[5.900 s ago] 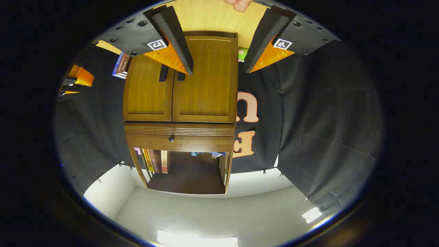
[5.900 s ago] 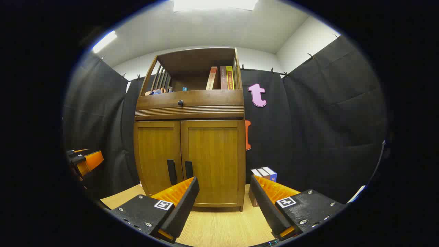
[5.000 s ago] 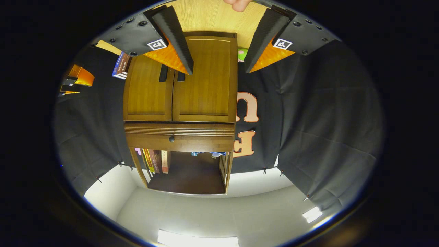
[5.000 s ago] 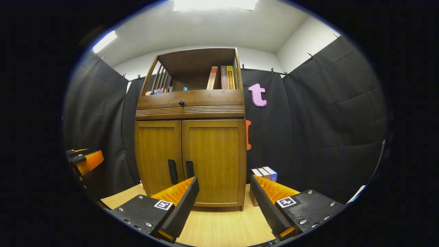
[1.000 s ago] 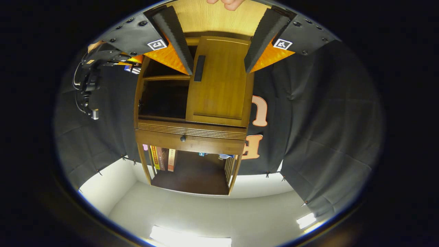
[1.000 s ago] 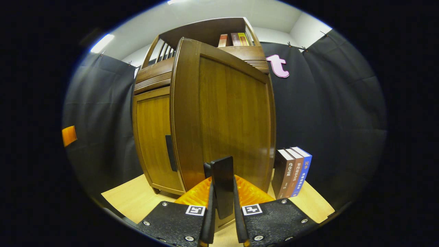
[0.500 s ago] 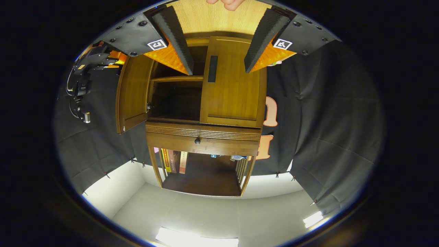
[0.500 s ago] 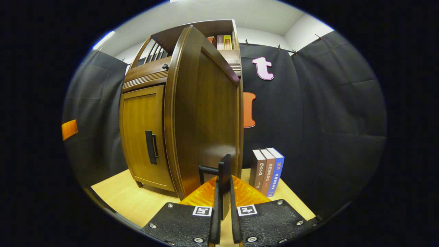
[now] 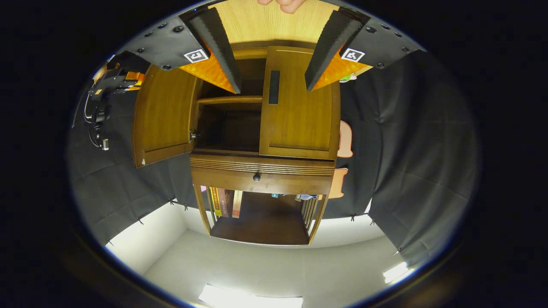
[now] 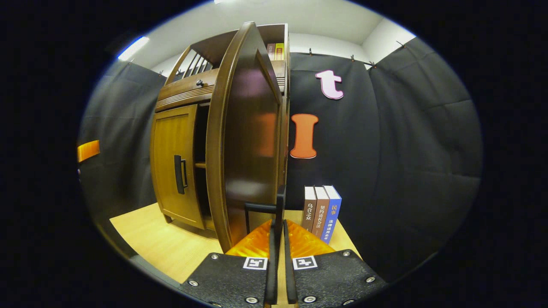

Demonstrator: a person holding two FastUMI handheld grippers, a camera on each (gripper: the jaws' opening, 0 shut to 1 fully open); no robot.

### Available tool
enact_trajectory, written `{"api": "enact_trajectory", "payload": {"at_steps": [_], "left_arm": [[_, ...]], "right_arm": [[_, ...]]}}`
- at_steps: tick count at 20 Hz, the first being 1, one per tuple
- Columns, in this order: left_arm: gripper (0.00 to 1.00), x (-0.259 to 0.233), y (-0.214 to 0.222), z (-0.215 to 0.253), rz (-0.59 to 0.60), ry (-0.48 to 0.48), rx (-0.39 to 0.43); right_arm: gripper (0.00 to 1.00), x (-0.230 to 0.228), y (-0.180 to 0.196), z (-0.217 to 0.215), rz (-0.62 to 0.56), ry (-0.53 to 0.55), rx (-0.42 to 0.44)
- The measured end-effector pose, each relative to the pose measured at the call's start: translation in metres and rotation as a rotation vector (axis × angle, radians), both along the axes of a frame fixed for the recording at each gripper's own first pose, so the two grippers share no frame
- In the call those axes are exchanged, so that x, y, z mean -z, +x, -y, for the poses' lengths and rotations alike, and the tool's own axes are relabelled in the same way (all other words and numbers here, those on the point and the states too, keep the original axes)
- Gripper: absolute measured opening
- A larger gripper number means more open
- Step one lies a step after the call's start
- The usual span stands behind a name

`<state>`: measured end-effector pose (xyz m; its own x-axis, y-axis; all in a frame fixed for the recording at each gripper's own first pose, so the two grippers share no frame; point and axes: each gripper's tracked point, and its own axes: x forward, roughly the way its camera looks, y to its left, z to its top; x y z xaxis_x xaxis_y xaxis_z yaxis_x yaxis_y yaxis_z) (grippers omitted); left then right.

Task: Open the right door of the double-door shoe cabinet with the right hand, and open the left door with the left hand.

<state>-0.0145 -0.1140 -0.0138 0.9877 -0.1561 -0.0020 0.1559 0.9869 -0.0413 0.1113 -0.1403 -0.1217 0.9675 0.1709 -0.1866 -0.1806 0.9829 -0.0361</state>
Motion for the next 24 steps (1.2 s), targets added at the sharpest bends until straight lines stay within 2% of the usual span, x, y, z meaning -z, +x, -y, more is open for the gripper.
{"api": "enact_trajectory", "payload": {"at_steps": [3, 4, 5, 6, 7, 8, 9, 10, 11, 12, 15, 16, 17, 18, 19, 20, 21, 24], "left_arm": [[0.95, -0.001, -0.004, -0.002, 0.003, 0.003, -0.007], [0.94, -0.001, -0.005, -0.001, 0.004, 0.001, -0.007], [0.95, -0.001, -0.006, -0.002, 0.005, -0.001, -0.010], [0.96, -0.001, -0.007, -0.003, 0.006, -0.001, -0.014], [0.96, -0.001, -0.008, -0.004, 0.007, -0.002, -0.015], [0.97, -0.002, -0.008, -0.005, 0.008, -0.002, -0.017], [0.97, -0.002, -0.009, -0.005, 0.007, 0.001, -0.020], [0.95, -0.002, -0.010, -0.008, 0.008, 0.003, -0.026], [0.96, -0.002, -0.010, -0.010, 0.008, 0.005, -0.032], [0.99, -0.001, -0.010, -0.011, 0.007, 0.007, -0.036], [0.95, 0.000, -0.010, -0.021, 0.005, 0.014, -0.052], [0.95, 0.001, -0.009, -0.024, 0.003, 0.017, -0.060], [0.97, 0.002, -0.008, -0.026, 0.001, 0.015, -0.065], [0.97, 0.003, -0.006, -0.027, -0.003, 0.012, -0.067], [0.97, 0.004, -0.005, -0.028, -0.006, 0.009, -0.068], [0.97, 0.004, -0.003, -0.028, -0.008, 0.007, -0.067], [0.95, 0.005, 0.000, -0.028, -0.010, 0.007, -0.063], [0.95, 0.006, 0.005, -0.028, -0.010, 0.011, -0.059]], "right_arm": [[0.08, -0.001, 0.004, 0.017, 0.003, 0.037, -0.045], [0.17, 0.001, 0.005, 0.022, 0.003, 0.067, -0.045], [0.08, 0.001, 0.006, 0.026, 0.001, 0.099, -0.043], [0.17, -0.001, 0.005, 0.027, 0.001, 0.126, -0.042], [0.07, -0.001, 0.005, 0.026, 0.001, 0.136, -0.042], [0.08, -0.001, 0.006, 0.027, -0.005, 0.130, -0.036], [0.10, 0.002, 0.005, 0.026, -0.018, 0.126, -0.030], [0.23, 0.003, 0.004, 0.024, -0.025, 0.118, -0.025], [0.11, 0.002, 0.003, 0.022, -0.029, 0.112, -0.025], [0.10, 0.001, 0.003, 0.019, -0.026, 0.114, -0.028], [0.10, 0.001, 0.000, 0.026, -0.018, 0.138, -0.010], [0.14, 0.001, -0.001, 0.029, -0.016, 0.131, -0.004], [0.28, 0.002, -0.004, 0.031, -0.016, 0.130, 0.002], [0.21, 0.004, -0.010, 0.033, -0.022, 0.127, 0.008], [0.22, 0.005, -0.016, 0.035, -0.029, 0.123, 0.014], [0.14, 0.003, -0.023, 0.037, -0.028, 0.123, 0.022], [0.25, 0.000, -0.030, 0.039, -0.021, 0.128, 0.034], [0.25, -0.015, -0.058, 0.041, 0.003, 0.146, 0.103]]}}
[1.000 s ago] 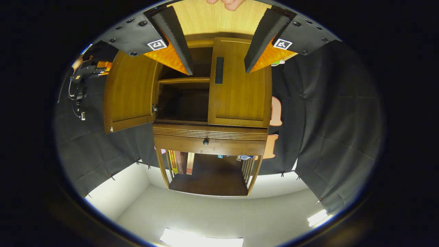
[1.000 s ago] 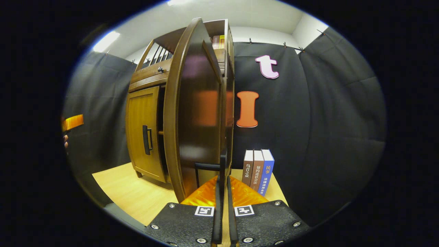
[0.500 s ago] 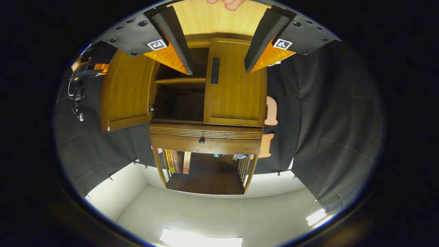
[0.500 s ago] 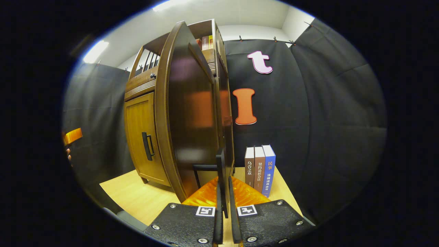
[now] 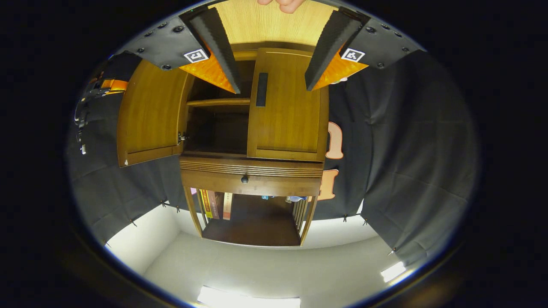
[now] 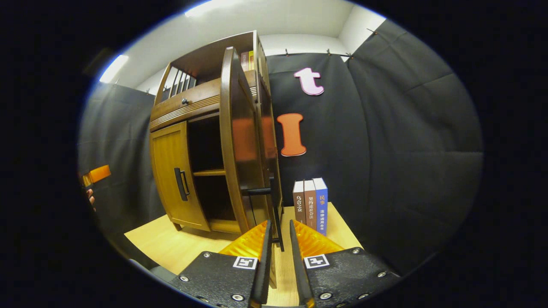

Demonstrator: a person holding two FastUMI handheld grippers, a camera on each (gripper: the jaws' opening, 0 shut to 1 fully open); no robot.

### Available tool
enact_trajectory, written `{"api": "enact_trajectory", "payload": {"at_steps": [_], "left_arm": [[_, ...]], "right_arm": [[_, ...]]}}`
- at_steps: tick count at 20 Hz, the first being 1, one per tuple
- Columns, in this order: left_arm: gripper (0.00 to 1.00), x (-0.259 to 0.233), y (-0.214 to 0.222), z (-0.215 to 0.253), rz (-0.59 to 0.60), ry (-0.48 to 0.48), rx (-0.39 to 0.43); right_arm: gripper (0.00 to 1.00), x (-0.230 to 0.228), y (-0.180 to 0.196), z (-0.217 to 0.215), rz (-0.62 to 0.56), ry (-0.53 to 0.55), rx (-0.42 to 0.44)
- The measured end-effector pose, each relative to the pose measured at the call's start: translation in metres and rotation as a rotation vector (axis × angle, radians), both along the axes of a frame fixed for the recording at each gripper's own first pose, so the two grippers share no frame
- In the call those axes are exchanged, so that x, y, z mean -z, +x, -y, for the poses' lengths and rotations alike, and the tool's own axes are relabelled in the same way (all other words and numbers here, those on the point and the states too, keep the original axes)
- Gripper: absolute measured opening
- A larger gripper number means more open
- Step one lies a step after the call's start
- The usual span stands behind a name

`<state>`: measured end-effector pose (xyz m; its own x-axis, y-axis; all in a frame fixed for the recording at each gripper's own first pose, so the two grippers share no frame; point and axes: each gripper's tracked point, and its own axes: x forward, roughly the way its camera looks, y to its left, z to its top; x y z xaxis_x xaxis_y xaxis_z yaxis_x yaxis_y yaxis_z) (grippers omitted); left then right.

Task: Open the right door of the double-door shoe cabinet with the right hand, and open the left door with the left hand.

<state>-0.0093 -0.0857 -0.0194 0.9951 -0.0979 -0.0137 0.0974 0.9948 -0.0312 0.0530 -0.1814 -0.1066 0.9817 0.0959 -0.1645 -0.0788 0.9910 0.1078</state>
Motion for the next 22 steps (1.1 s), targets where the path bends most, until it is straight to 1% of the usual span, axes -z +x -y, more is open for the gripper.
{"api": "enact_trajectory", "payload": {"at_steps": [2, 4, 5, 6, 9, 10, 11, 13, 17, 19, 21, 22], "left_arm": [[0.95, 0.003, 0.002, 0.001, -0.006, -0.001, 0.004], [0.99, 0.006, 0.005, 0.002, -0.013, 0.004, 0.008], [0.95, 0.007, 0.005, 0.001, -0.014, 0.007, 0.007], [0.94, 0.008, 0.006, 0.001, -0.016, 0.008, 0.008], [0.95, 0.015, 0.007, 0.000, -0.033, 0.011, 0.010], [0.95, 0.015, 0.008, -0.003, -0.034, 0.013, 0.006], [0.94, 0.017, 0.009, -0.005, -0.035, 0.015, 0.000], [0.94, 0.020, 0.012, -0.008, -0.041, 0.013, -0.007], [0.95, 0.023, 0.020, -0.010, -0.043, 0.015, -0.002], [0.95, 0.026, 0.029, -0.004, -0.053, 0.019, 0.024], [0.95, 0.025, 0.042, 0.005, -0.051, -0.008, 0.046], [0.95, 0.024, 0.050, 0.012, -0.043, -0.030, 0.065]], "right_arm": [[0.26, -0.014, -0.016, -0.004, 0.016, 0.002, 0.042], [0.26, -0.025, -0.029, -0.014, 0.019, 0.012, 0.061], [0.26, -0.030, -0.032, -0.021, 0.024, 0.011, 0.064], [0.26, -0.037, -0.034, -0.028, 0.034, 0.004, 0.064], [0.27, -0.053, -0.034, -0.057, 0.061, -0.032, 0.027], [0.31, -0.056, -0.033, -0.065, 0.066, -0.048, 0.015], [0.22, -0.059, -0.033, -0.074, 0.073, -0.056, 0.005], [0.26, -0.060, -0.032, -0.095, 0.085, -0.039, -0.015], [0.75, -0.045, -0.028, -0.113, 0.059, -0.027, -0.024], [1.00, -0.042, -0.025, -0.117, 0.051, -0.030, -0.024], [1.00, -0.043, -0.025, -0.119, 0.047, -0.033, -0.028], [0.92, -0.043, -0.024, -0.121, 0.046, -0.030, -0.030]]}}
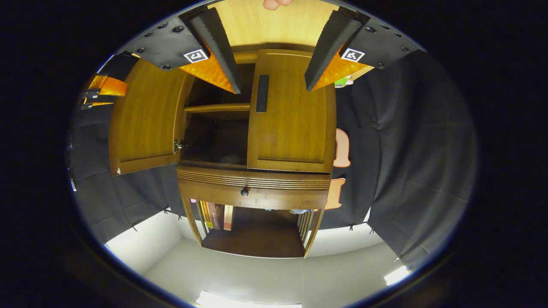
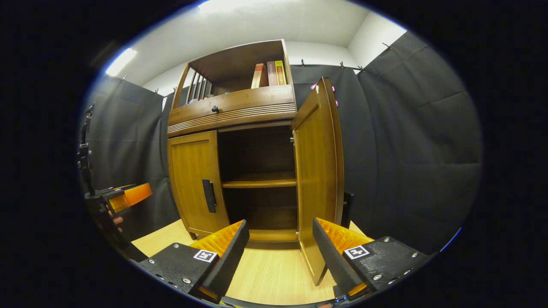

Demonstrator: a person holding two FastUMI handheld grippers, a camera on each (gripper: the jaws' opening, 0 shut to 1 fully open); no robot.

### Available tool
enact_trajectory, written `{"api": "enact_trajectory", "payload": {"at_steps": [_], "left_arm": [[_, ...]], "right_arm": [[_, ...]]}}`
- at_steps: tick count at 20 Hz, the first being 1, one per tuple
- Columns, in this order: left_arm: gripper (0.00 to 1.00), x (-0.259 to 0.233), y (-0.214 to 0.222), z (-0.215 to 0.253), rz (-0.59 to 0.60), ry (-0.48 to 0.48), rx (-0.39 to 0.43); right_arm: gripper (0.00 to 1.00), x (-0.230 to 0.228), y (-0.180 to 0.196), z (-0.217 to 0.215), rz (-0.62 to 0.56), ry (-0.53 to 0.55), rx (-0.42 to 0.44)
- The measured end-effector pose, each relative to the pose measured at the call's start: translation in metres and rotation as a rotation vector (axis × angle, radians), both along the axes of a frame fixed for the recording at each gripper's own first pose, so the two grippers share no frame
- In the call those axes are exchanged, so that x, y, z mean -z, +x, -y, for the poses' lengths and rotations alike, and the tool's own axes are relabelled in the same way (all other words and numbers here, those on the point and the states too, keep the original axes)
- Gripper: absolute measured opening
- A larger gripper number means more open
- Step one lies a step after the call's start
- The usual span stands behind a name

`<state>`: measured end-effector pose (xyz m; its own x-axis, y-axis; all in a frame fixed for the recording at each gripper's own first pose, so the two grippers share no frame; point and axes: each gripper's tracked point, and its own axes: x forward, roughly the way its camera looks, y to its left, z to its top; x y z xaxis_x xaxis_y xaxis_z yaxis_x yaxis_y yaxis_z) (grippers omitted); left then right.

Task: Open the right door of the double-door shoe cabinet with the right hand, and open the left door with the left hand.

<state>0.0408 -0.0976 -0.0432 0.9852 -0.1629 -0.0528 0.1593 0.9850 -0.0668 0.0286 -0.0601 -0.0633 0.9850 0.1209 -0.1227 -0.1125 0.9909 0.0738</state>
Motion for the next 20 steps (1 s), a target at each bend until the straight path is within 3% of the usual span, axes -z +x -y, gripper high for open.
{"api": "enact_trajectory", "payload": {"at_steps": [1, 2, 6, 8, 11, 20], "left_arm": [[0.96, 0.003, 0.011, 0.008, -0.005, -0.018, 0.019], [0.97, 0.007, 0.024, 0.015, -0.015, -0.025, 0.037], [0.96, 0.017, 0.087, 0.020, 0.056, 0.062, 0.005], [0.96, 0.031, 0.115, 0.035, 0.052, 0.094, 0.026], [0.96, 0.062, 0.145, 0.058, -0.006, 0.085, 0.083], [0.95, 0.097, 0.212, 0.059, -0.058, 0.032, 0.056]], "right_arm": [[1.00, -0.002, -0.001, -0.002, 0.003, 0.007, -0.004], [0.92, -0.004, -0.002, -0.004, 0.003, 0.015, -0.008], [0.92, -0.003, -0.009, -0.003, -0.009, 0.054, 0.000], [0.92, -0.004, -0.011, 0.001, -0.007, 0.051, 0.018], [0.92, -0.003, -0.013, 0.008, -0.013, 0.038, 0.041], [0.92, 0.007, -0.014, 0.031, -0.033, -0.005, 0.126]]}}
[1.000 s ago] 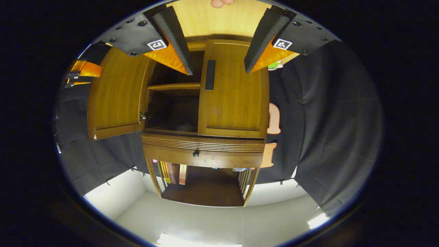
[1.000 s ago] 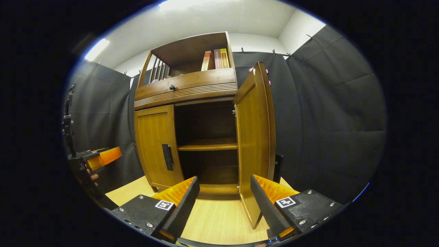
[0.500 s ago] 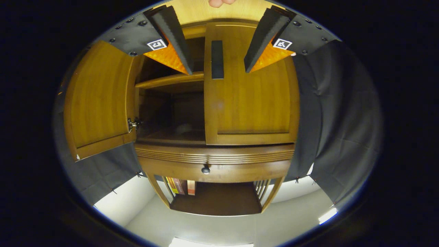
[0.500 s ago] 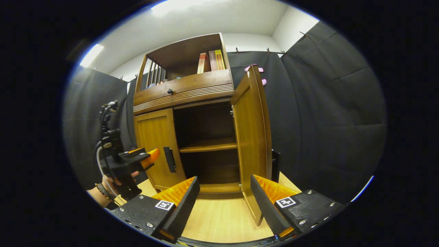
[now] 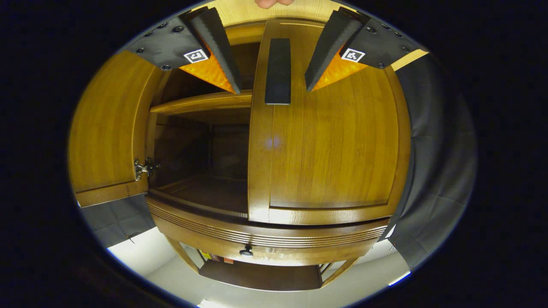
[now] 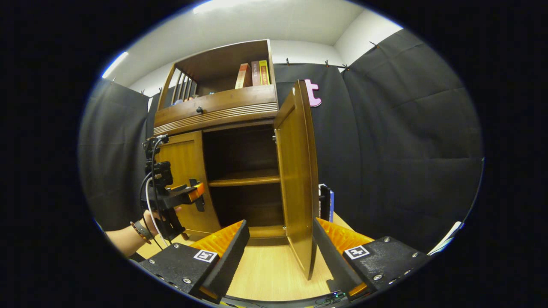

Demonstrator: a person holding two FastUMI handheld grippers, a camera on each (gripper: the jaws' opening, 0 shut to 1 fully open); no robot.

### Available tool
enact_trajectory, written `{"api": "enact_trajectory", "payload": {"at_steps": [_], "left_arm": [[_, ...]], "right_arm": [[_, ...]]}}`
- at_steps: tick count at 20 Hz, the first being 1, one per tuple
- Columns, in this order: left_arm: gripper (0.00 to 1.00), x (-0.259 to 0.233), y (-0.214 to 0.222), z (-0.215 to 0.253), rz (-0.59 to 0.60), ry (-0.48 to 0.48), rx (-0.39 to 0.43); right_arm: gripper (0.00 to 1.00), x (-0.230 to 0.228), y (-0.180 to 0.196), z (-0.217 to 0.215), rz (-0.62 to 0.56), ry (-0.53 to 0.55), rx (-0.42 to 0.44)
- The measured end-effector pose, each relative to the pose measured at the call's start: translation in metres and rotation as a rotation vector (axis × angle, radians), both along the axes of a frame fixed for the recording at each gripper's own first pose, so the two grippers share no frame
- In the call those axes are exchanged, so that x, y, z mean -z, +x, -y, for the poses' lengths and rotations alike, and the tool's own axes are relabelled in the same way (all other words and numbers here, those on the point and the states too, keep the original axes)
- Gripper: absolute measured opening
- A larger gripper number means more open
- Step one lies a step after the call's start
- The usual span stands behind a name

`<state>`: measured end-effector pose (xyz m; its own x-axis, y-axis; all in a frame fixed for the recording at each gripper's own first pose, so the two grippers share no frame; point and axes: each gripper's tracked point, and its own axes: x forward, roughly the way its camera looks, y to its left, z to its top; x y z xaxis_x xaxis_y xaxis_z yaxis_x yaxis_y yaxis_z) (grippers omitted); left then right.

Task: Open the right door of the double-door shoe cabinet with the right hand, and open the left door with the left hand.

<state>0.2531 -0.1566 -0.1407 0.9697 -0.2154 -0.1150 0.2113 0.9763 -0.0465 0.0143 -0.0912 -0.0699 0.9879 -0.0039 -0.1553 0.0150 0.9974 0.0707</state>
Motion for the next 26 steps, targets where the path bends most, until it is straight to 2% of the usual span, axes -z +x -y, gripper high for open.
{"api": "enact_trajectory", "payload": {"at_steps": [8, 9, 14, 18, 22, 23, 26], "left_arm": [[0.94, 0.015, 0.029, -0.017, -0.009, 0.042, -0.048], [0.94, 0.023, 0.030, -0.016, -0.041, 0.040, -0.035], [0.92, 0.022, 0.032, -0.017, -0.024, -0.017, -0.024], [0.77, 0.021, 0.032, -0.008, -0.019, -0.022, -0.008], [0.40, 0.022, 0.030, 0.002, -0.023, -0.002, 0.031], [0.37, 0.022, 0.029, 0.003, -0.024, -0.006, 0.034], [0.36, 0.022, 0.024, 0.001, -0.033, 0.007, 0.022]], "right_arm": [[0.92, -0.004, 0.009, -0.007, 0.013, 0.004, -0.004], [0.92, -0.004, 0.009, -0.008, 0.011, 0.002, -0.007], [0.92, 0.000, 0.011, -0.012, 0.006, -0.006, -0.009], [0.92, 0.001, 0.008, -0.014, 0.005, -0.021, -0.007], [0.92, 0.003, 0.001, -0.015, 0.002, -0.025, 0.000], [0.92, 0.003, 0.000, -0.015, 0.003, -0.025, -0.001], [0.92, 0.003, -0.004, -0.019, 0.004, -0.035, -0.005]]}}
